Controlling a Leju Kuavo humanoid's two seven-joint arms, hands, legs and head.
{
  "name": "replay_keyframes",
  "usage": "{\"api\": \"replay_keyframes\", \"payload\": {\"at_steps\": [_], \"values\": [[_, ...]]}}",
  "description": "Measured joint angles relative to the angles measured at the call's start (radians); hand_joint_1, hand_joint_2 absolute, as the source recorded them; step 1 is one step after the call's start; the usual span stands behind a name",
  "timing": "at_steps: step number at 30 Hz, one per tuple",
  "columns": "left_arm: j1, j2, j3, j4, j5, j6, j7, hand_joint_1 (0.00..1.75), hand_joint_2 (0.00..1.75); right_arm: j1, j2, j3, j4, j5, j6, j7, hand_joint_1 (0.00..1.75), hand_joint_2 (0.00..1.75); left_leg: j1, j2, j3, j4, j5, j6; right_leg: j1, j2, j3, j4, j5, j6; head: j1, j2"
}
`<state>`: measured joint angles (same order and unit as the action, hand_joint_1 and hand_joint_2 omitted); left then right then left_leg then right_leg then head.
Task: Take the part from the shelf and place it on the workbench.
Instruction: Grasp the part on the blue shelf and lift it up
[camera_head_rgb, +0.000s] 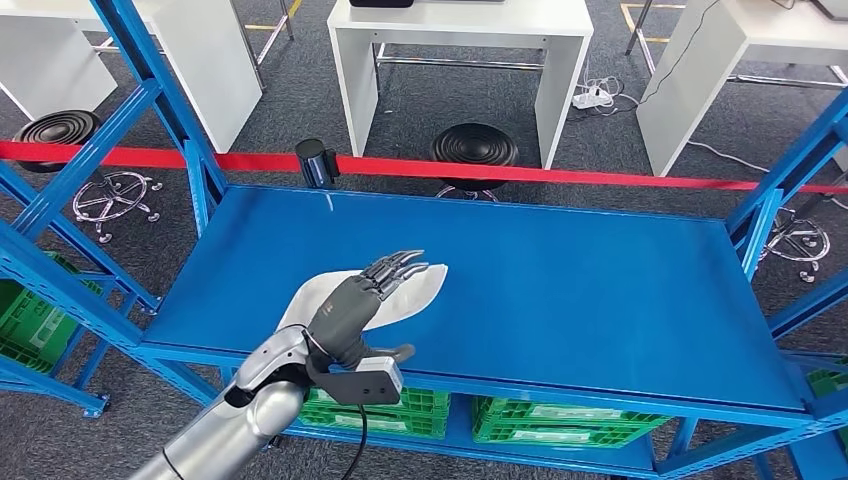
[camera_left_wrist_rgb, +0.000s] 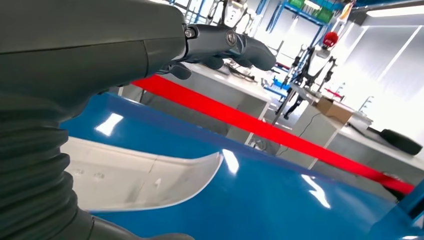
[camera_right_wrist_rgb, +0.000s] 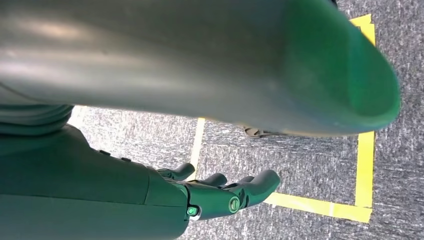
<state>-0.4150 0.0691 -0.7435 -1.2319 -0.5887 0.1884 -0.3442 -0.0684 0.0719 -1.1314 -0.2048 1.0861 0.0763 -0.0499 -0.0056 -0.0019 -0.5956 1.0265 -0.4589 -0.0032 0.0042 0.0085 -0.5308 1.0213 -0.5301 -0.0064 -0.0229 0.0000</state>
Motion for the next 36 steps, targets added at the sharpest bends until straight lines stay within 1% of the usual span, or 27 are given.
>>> {"api": "replay_keyframes", "payload": {"at_steps": [5,14,21,26,33,36], "values": [[0.004,0.003,-0.008,0.035,0.0,0.0,0.0,0.0,1.75,0.0,0.0,-0.004,0.0,0.002,0.0,0.0,0.0,0.0,0.0,0.0,0.0,0.0,0.0,0.0,0.0,0.0,0.0,0.0,0.0,0.0,0.0,0.0],[0.048,0.021,-0.014,0.065,-0.021,0.011,0.0,0.0,1.75,0.0,0.0,-0.011,0.0,0.01,0.0,-0.001,0.0,0.0,0.0,0.0,0.0,0.0,0.0,0.0,0.0,0.0,0.0,0.0,0.0,0.0,0.0,0.0],[0.052,0.025,-0.015,0.064,-0.057,0.021,0.009,0.0,1.75,0.001,-0.001,-0.012,0.0,0.009,0.0,-0.003,0.0,0.0,0.0,0.0,0.0,0.0,0.0,0.0,0.0,0.0,0.0,0.0,0.0,0.0,0.0,0.0],[0.054,0.032,-0.016,0.049,-0.104,0.053,0.034,0.0,1.75,0.001,-0.001,-0.013,0.0,0.009,0.0,-0.006,0.0,0.0,0.0,0.0,0.0,0.0,0.0,0.0,0.0,0.0,0.0,0.0,0.0,0.0,0.0,0.0],[0.054,0.04,-0.016,0.033,-0.12,0.066,0.043,0.0,1.75,0.001,-0.001,-0.016,0.0,0.009,0.0,-0.009,0.0,0.0,0.0,0.0,0.0,0.0,0.0,0.0,0.0,0.0,0.0,0.0,0.0,0.0,0.0,0.0],[0.054,0.047,-0.016,0.029,-0.151,0.088,0.065,0.0,1.75,0.001,-0.001,-0.017,0.0,0.008,0.0,-0.009,0.0,0.0,0.0,0.0,0.0,0.0,0.0,0.0,0.0,0.0,0.0,0.0,0.0,0.0,0.0,0.0]]}}
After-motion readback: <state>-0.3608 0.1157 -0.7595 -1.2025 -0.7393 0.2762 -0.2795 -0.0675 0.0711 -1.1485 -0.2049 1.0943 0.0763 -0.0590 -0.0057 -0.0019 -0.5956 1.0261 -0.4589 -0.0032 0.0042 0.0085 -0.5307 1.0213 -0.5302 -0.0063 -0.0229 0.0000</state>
